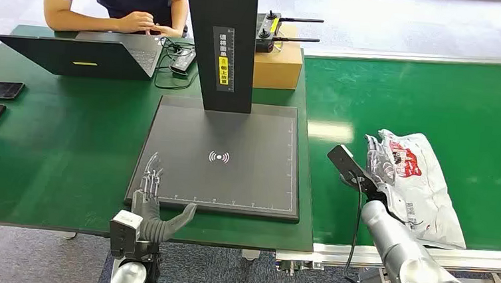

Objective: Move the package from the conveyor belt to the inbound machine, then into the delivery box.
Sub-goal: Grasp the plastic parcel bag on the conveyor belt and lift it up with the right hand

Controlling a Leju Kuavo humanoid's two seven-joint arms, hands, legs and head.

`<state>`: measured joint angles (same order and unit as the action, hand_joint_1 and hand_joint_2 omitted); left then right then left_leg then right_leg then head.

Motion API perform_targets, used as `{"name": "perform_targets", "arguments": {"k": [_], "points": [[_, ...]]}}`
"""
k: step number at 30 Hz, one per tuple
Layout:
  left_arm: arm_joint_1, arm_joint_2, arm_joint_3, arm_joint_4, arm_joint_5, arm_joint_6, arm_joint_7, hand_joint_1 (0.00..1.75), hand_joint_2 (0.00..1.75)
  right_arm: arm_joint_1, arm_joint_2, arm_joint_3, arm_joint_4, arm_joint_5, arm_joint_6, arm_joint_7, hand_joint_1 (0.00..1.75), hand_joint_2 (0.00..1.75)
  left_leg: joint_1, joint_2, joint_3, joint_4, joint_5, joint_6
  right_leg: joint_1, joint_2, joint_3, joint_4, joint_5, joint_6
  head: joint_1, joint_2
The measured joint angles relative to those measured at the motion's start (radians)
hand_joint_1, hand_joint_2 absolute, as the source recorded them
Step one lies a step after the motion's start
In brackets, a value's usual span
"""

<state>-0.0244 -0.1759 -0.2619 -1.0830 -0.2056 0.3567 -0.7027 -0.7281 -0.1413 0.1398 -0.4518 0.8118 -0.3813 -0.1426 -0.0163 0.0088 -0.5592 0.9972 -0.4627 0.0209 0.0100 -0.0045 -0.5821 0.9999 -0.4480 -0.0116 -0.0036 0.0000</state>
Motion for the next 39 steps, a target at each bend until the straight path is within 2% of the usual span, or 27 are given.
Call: {"name": "perform_targets", "arguments": {"k": [9, 25, 39], "points": [[0.010, 0.000, 0.004, -0.005, 0.002, 0.008, 0.000, 0.00, 1.75, -0.031, -0.042, -0.019, 0.024, 0.034, -0.006, 0.105, 0.00, 1.75, 0.000, 0.000, 0.000, 0.000, 0.000, 0.000, -0.001, 0.000, 0.000, 0.000, 0.000, 0.000, 0.000, 0.000], [0.012, 0.000, 0.013, -0.006, -0.017, 0.011, 0.000, 0.00, 1.75, -0.024, -0.119, -0.063, 0.068, 0.127, -0.140, 0.238, 0.00, 1.75, 0.000, 0.000, 0.000, 0.000, 0.000, 0.000, 0.000, 0.000, 0.000, 0.000, 0.000, 0.000, 0.000, 0.000], [0.012, -0.001, 0.014, -0.006, -0.029, 0.049, 0.000, 0.00, 1.75, 0.004, -0.096, -0.085, 0.100, 0.145, -0.122, 0.276, 0.00, 1.75, 0.000, 0.000, 0.000, 0.000, 0.000, 0.000, 0.000, 0.000, 0.000, 0.000, 0.000, 0.000, 0.000, 0.000]]}}
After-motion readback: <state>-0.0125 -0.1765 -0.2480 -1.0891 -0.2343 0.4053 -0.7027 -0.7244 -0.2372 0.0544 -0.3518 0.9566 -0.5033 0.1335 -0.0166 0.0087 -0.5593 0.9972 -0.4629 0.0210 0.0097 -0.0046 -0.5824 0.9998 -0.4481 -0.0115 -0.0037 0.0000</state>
